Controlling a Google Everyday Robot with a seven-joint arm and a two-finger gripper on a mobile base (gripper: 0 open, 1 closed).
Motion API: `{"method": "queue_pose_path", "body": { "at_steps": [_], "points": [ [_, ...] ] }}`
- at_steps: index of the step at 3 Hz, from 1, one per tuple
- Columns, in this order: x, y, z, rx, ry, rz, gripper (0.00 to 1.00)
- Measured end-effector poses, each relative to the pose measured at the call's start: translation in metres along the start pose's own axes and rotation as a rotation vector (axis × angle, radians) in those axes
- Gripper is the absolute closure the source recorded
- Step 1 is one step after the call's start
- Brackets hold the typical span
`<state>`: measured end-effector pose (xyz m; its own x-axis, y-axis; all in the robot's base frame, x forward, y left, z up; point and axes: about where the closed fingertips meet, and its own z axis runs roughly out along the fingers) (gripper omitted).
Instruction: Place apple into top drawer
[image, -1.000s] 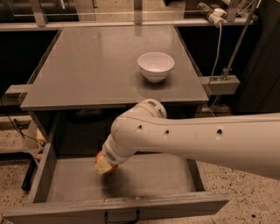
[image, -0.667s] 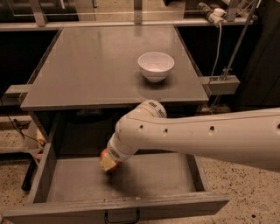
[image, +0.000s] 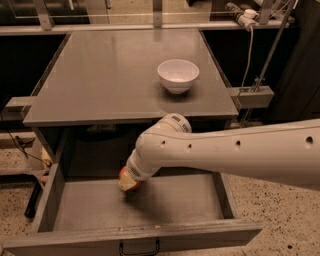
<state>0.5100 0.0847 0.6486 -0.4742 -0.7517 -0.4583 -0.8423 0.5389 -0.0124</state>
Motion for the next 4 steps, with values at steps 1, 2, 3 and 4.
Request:
{"method": "queue_pose_path", "body": {
  "at_steps": [1, 2, 3, 4],
  "points": [
    [0.0, 0.0, 0.0, 0.0, 0.0, 0.0, 0.72],
    [0.0, 0.0, 0.0, 0.0, 0.0, 0.0, 0.48],
    [0.0, 0.0, 0.0, 0.0, 0.0, 0.0, 0.25],
    [-0.0001, 0.0001, -0.0001, 0.0, 0.0, 0.0, 0.0]
  ]
}}
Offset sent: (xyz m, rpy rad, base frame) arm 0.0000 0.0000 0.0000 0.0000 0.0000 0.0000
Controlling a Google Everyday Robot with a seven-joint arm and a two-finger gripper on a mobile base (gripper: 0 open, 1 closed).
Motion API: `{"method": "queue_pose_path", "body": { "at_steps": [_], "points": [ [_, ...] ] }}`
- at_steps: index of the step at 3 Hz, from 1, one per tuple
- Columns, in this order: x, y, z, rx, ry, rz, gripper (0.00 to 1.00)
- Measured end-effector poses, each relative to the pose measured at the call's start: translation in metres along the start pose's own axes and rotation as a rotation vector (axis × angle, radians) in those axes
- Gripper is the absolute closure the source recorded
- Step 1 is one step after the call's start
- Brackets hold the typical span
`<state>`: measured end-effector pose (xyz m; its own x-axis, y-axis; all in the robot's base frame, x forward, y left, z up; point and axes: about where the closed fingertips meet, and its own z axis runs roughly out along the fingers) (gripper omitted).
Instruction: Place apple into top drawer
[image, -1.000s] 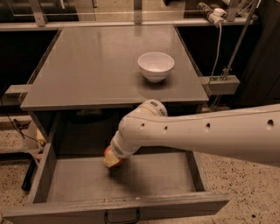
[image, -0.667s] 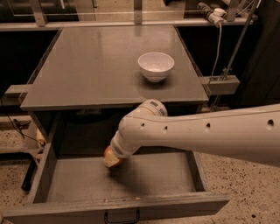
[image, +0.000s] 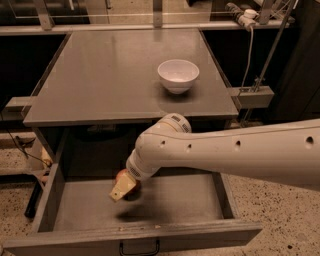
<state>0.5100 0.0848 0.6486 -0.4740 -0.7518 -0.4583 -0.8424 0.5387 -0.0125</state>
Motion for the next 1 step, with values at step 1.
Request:
{"method": "queue_pose_path", "body": {
  "at_steps": [1],
  "points": [
    [0.0, 0.0, 0.0, 0.0, 0.0, 0.0, 0.0]
  ]
}}
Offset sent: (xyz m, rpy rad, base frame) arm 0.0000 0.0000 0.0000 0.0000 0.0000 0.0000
